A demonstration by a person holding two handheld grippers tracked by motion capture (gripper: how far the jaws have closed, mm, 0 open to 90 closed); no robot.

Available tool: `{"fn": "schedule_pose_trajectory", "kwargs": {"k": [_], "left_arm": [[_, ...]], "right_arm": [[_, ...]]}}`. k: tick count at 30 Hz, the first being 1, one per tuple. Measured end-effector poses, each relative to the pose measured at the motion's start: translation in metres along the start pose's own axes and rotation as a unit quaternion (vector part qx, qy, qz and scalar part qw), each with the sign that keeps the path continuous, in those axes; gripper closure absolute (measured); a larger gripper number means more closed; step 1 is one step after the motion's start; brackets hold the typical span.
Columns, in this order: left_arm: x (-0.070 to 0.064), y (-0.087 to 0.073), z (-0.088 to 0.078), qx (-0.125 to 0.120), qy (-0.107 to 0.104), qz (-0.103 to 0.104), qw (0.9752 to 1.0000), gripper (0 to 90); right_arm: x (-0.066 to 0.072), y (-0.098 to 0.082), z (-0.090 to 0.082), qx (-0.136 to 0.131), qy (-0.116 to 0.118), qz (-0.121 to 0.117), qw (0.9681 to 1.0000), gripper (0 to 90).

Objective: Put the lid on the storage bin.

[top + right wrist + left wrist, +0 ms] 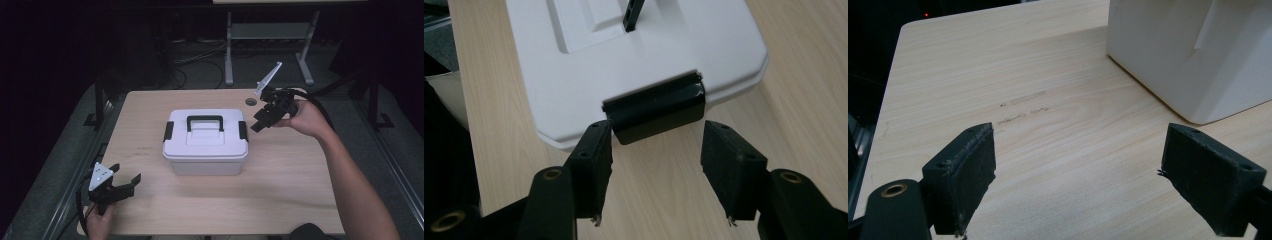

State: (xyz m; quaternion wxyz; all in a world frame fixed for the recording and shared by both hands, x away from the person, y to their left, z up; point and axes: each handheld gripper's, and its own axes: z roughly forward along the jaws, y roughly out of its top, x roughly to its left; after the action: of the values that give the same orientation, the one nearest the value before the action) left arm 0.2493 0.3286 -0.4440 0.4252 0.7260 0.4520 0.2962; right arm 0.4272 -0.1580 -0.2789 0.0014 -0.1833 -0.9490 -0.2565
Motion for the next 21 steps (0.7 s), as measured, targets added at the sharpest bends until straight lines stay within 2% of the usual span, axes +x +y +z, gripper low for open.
{"fn": "schedule_pose_trajectory", "kwargs": {"k": [21], "left_arm": [[0.000,0.000,0.000,0.001,0.000,0.004,1.0000,13.4]], "right_arm": [[-0.003,-0.033,0.001,-0.003,0.000,0.025,0.9997,45.4]]}}
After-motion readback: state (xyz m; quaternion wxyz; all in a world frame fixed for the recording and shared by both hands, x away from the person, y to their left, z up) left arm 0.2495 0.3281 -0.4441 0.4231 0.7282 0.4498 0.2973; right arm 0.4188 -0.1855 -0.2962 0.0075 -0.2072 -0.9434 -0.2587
